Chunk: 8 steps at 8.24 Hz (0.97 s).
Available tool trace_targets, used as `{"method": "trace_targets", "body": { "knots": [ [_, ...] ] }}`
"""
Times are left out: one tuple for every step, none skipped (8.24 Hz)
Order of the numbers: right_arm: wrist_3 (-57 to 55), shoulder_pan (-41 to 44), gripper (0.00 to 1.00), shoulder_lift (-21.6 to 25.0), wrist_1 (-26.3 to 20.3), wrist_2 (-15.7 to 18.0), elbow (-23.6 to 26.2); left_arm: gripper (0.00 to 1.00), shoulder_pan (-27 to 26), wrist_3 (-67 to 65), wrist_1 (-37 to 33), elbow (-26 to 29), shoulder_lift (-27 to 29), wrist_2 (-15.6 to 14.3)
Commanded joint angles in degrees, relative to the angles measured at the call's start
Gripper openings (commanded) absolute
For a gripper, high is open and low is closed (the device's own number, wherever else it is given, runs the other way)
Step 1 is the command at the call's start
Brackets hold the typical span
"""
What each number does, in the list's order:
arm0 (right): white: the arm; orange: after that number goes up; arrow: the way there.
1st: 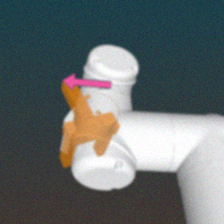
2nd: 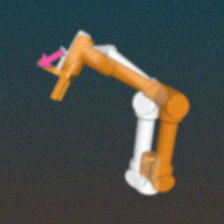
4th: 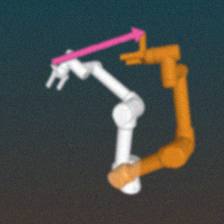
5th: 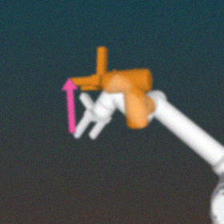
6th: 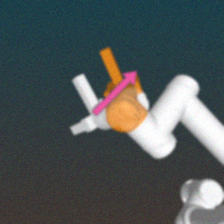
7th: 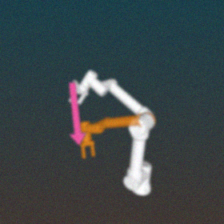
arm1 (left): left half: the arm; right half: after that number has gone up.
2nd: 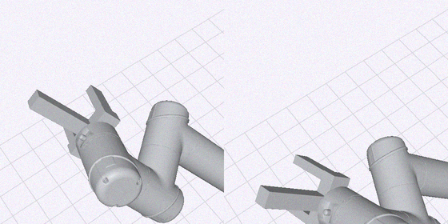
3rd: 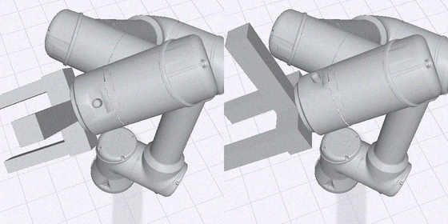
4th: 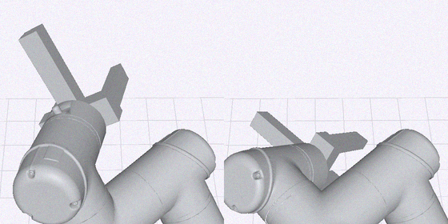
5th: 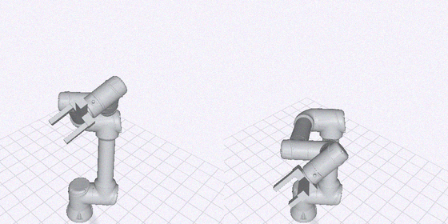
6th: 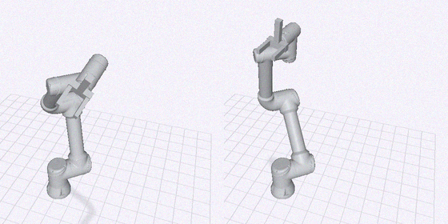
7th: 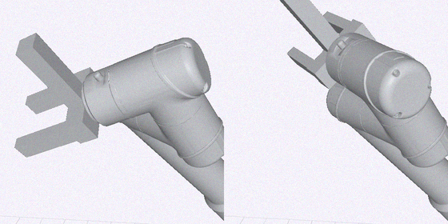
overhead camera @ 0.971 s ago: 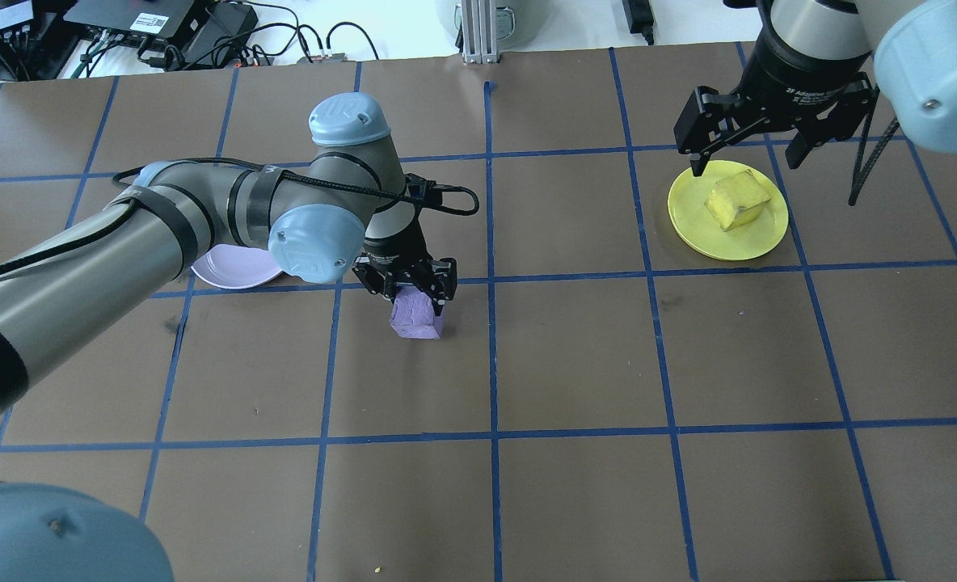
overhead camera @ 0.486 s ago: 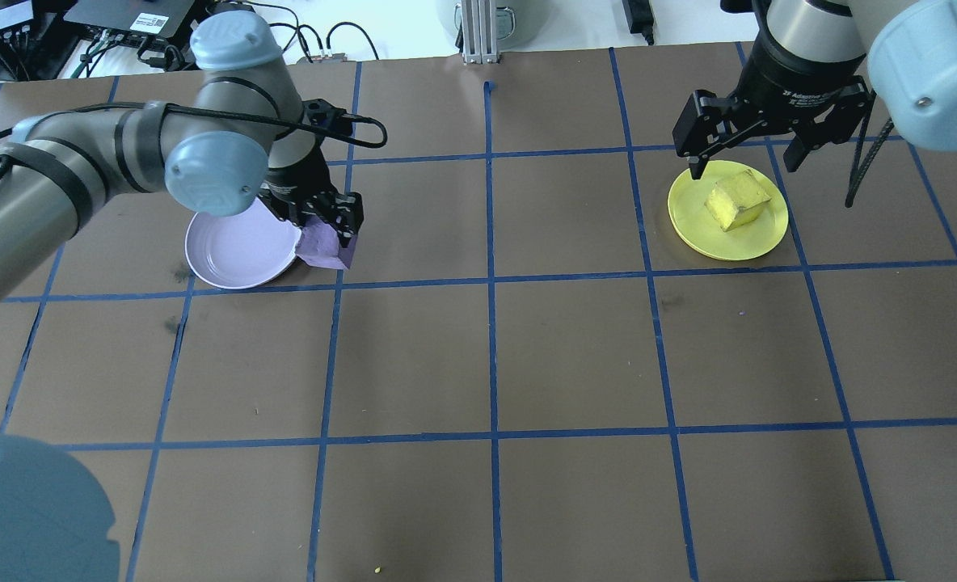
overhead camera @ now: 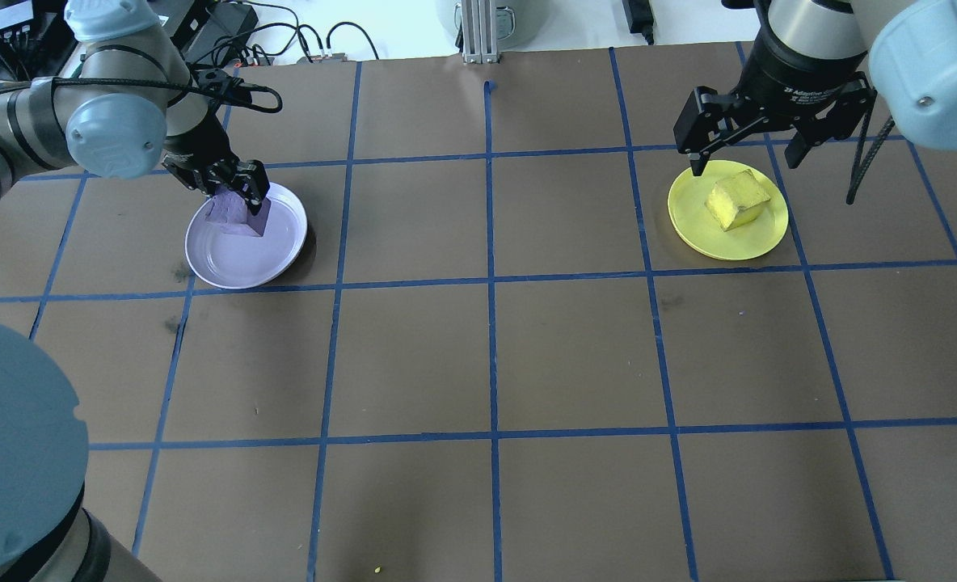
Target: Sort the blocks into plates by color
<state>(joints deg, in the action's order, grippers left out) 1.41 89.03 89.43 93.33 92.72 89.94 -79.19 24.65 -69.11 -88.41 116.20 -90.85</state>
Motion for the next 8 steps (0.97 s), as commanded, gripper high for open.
{"method": "trace_targets", "body": {
  "knots": [
    [0.09,0.35,1.0,0.65,-0.34,-0.79,-0.64,0.0,1.58,0.49,1.34,1.22,4.2,-0.2],
    [-0.17,0.35,1.0,0.66,0.27,-2.7,-1.25,0.31,1.49,0.4,1.34,1.22,4.03,-0.12],
    [-0.7,0.52,1.0,0.83,0.45,-5.77,-1.78,0.9,1.58,-0.12,1.26,1.31,3.68,-0.03],
    [0.08,0.44,1.0,0.92,0.36,-3.8,-1.96,1.0,1.49,-0.39,0.99,1.22,3.07,-0.29],
    [0.18,0.44,1.0,0.75,0.19,-0.64,-1.87,1.0,1.49,-2.65,0.47,1.39,2.11,-0.55],
    [0.09,0.44,1.0,0.48,-0.16,-1.05,-1.78,1.0,1.41,-3.37,-1.1,1.74,0.62,-0.56],
    [0.09,0.53,1.0,0.31,0.1,-0.44,-1.7,1.0,1.41,-4.6,-4.08,2.27,-2.09,-0.56],
    [0.0,0.44,1.0,0.31,0.27,-0.35,-1.17,1.0,0.97,-7.65,-7.24,2.36,-5.43,-0.56]
  ]
}}
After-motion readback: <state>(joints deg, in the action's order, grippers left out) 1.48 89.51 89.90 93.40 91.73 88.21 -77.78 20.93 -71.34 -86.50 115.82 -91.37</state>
